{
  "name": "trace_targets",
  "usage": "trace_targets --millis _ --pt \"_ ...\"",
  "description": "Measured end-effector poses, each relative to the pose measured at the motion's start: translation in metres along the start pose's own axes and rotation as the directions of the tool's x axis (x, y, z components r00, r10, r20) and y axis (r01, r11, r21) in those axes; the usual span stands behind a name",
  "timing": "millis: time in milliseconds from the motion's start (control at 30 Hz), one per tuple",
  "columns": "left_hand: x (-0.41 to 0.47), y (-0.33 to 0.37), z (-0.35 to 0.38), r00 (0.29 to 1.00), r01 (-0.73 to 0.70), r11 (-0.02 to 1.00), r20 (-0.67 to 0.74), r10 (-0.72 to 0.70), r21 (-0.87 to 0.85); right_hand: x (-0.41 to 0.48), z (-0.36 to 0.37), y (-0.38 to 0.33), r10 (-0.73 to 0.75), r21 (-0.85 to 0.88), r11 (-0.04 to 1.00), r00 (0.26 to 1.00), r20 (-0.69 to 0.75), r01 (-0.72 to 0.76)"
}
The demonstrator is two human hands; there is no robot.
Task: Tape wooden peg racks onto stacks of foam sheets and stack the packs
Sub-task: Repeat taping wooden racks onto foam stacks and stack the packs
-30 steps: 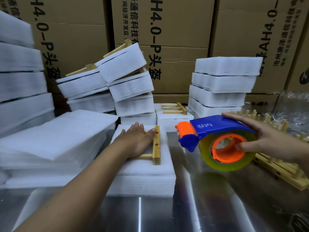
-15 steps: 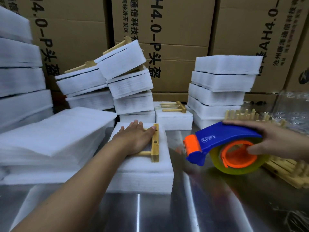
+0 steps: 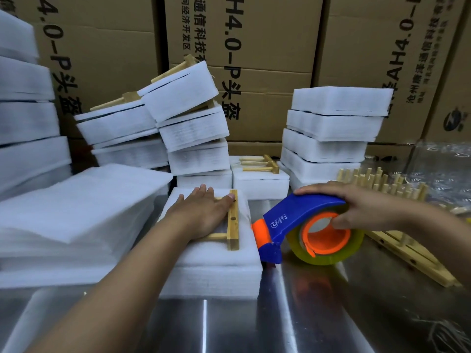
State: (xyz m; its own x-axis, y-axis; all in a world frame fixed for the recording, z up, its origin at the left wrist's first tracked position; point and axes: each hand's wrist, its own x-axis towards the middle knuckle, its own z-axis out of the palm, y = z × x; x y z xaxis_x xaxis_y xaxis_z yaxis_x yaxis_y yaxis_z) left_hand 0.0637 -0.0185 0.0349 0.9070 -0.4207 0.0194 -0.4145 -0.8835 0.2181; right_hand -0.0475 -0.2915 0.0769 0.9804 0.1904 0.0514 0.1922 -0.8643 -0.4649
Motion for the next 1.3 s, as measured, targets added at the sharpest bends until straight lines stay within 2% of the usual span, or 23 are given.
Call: trace_targets --millis 300,533,633,833,1133,1300 --pt "0.001 0.002 0.001 0.999 0.040 0.999 -0.025 -0.040 -0.007 -0.005 0.005 -0.002 -0.019 0.071 0.997 1.000 0.014 0.018" --pt "0.001 0.002 0.001 0.999 0.038 0.999 -0.029 -0.038 -0.010 0.001 0.023 -0.003 -0.056 0.141 0.986 0.971 -0.231 0.090" --pt "0.001 0.002 0.001 0.999 0.039 0.999 -0.023 -0.039 -0.016 0.001 0.026 -0.004 -0.048 0.168 0.981 0.959 -0.279 0.098" --pt "0.001 0.002 0.001 0.999 0.031 0.999 -0.027 -0.032 -0.005 0.005 0.024 -0.010 -0.021 0.178 0.981 0.965 -0.261 0.069" --pt "0.000 0.004 0.001 0.999 0.031 0.999 -0.033 -0.030 0.024 0.015 0.009 -0.036 0.045 0.085 0.996 0.975 -0.216 -0.027" --pt "0.001 0.004 0.001 0.999 0.031 0.999 -0.043 -0.029 0.034 0.026 0.000 -0.051 0.061 -0.021 0.998 0.985 -0.163 -0.065"
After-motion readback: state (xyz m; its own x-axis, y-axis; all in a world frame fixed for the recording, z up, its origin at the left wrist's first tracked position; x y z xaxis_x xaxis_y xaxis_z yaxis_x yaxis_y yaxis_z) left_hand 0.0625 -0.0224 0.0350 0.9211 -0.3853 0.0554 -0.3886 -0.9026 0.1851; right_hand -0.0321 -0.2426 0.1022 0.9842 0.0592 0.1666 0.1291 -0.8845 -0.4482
